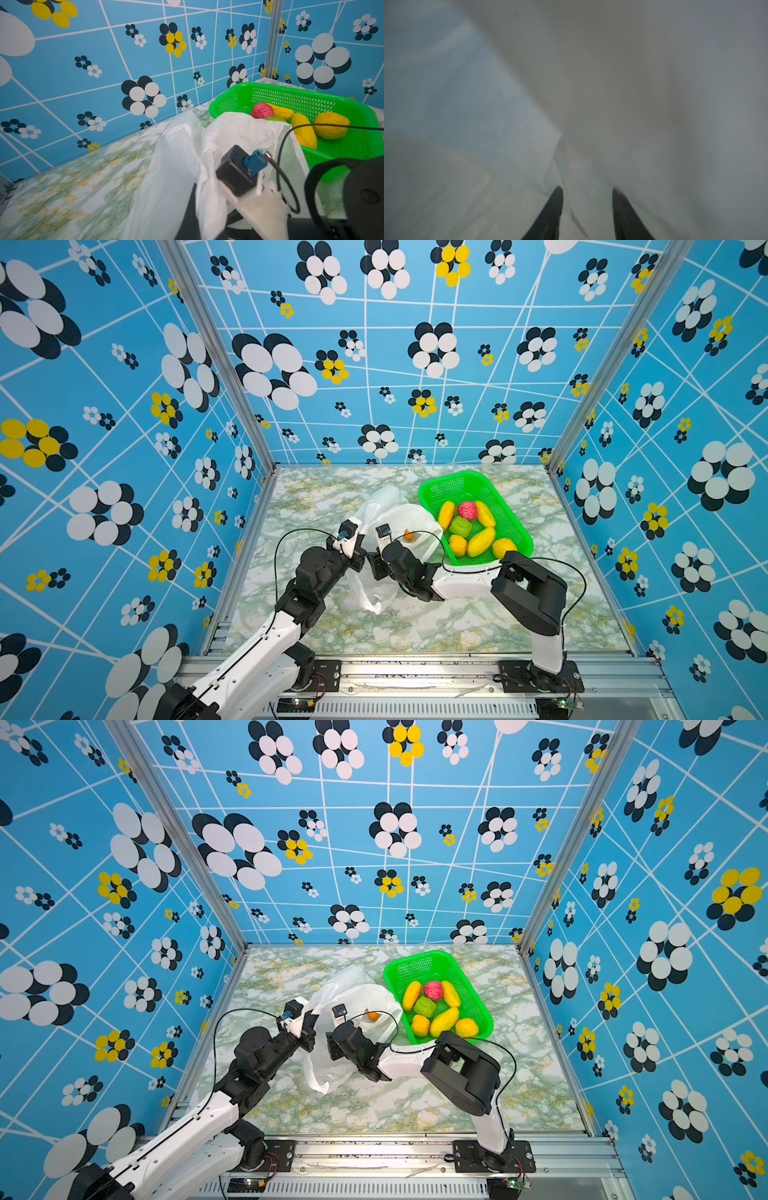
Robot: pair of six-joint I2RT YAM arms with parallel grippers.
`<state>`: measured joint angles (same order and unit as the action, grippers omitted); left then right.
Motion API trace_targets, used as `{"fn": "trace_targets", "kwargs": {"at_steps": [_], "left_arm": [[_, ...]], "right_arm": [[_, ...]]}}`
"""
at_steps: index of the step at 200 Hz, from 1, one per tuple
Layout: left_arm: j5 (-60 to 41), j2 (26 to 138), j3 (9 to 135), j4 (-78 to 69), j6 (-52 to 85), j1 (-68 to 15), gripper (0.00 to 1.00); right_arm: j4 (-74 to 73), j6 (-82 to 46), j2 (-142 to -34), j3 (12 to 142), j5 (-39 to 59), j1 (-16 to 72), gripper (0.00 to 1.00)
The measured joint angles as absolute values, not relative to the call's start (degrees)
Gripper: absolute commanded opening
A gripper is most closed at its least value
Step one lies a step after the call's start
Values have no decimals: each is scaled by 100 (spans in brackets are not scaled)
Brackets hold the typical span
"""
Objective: Untie the knot of the plastic bag and take out the fruit
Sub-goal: 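Reach the right gripper deep into the bag toward the green-orange fruit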
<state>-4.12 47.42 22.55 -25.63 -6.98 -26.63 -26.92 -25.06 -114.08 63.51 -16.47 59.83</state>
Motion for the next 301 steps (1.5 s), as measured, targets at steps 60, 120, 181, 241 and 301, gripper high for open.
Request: {"fn": "trace_targets", "kwargs": {"at_steps": [60, 120, 181, 241, 301], "left_arm": [[-519, 4654, 2255, -2506, -659, -2663, 0], [-567, 4506, 2220, -2488, -661, -2674, 0], [-607, 4482, 2132, -2484, -661, -2674, 0], [-607, 4482, 2132, -2482, -659, -2674, 0], [-604, 4510, 2132, -2499, -661, -2674, 0]], "right_arm": [[-2578, -2869, -11850, 6735, -2904, 5966, 74], [-2388, -2875, -11848, 6820, -4038, 5310, 90], [-1806, -2941, -11834, 6855, -4296, 5019, 97], [-1518, -2945, -11968, 7369, -3837, 4945, 88], [-1374, -3129, -12302, 7446, -3354, 4831, 72]]}}
